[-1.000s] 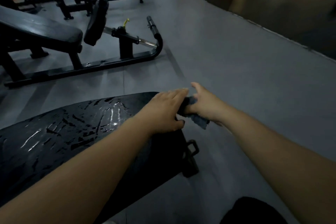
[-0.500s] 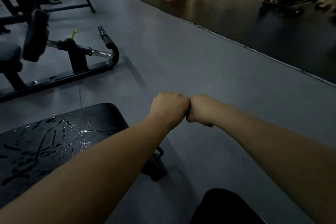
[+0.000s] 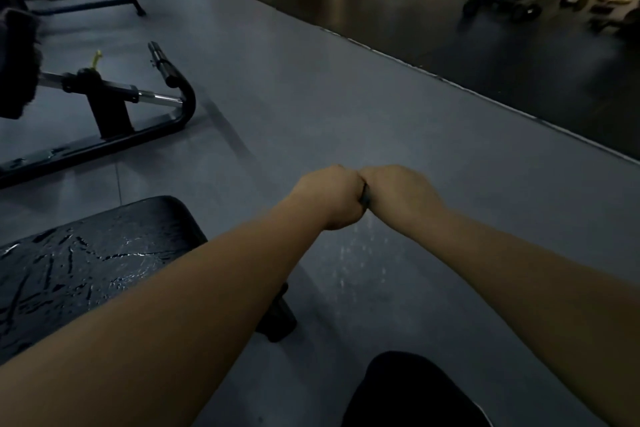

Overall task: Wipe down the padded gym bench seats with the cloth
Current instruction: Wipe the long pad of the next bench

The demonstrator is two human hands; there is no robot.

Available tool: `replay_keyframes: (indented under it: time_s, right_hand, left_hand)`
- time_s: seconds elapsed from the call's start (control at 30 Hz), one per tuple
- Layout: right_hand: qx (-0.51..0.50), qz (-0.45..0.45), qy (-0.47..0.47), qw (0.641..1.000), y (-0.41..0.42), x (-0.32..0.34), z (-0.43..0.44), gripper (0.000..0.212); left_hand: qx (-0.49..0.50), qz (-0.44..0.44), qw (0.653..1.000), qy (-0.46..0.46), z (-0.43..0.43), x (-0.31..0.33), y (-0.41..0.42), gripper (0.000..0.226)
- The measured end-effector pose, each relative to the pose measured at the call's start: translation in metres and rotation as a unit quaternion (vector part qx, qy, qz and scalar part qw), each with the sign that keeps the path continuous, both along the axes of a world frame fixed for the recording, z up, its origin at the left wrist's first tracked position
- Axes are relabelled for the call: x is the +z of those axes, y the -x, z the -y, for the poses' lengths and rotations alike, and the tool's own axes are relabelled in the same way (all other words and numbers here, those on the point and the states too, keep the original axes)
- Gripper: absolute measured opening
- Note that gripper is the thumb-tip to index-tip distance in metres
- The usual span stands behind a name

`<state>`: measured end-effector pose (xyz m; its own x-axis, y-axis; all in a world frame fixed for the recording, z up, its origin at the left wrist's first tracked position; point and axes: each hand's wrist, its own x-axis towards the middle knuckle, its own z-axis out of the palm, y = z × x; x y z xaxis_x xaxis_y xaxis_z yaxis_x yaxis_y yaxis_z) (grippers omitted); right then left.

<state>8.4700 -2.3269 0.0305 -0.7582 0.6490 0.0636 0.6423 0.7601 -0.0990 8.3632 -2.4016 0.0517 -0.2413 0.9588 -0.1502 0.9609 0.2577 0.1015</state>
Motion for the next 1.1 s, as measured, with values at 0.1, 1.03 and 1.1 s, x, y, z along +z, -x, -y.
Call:
replay_keyframes:
  time_s: [0.1,1.03,1.1]
  right_hand:
    - [-0.011,-0.029,0.115,0.993,0.002,0.005,-0.005,0.023]
    - [-0.026,-0.147,0.64,0.754,0.001,0.011,0.012,0.03]
    - [-0.027,-0.126,0.579,0.805,0.009,0.015,0.015,0.03]
  left_hand:
    - [-0.004,0.059,0.998,0.018,0.0,0.007,0.005,0.024]
    - [-0.15,-0.085,0.984,-0.053,0.029,-0.003,0.012,0.082]
    - [-0.091,-0.101,0.986,-0.094,0.028,-0.009,0.007,0.057]
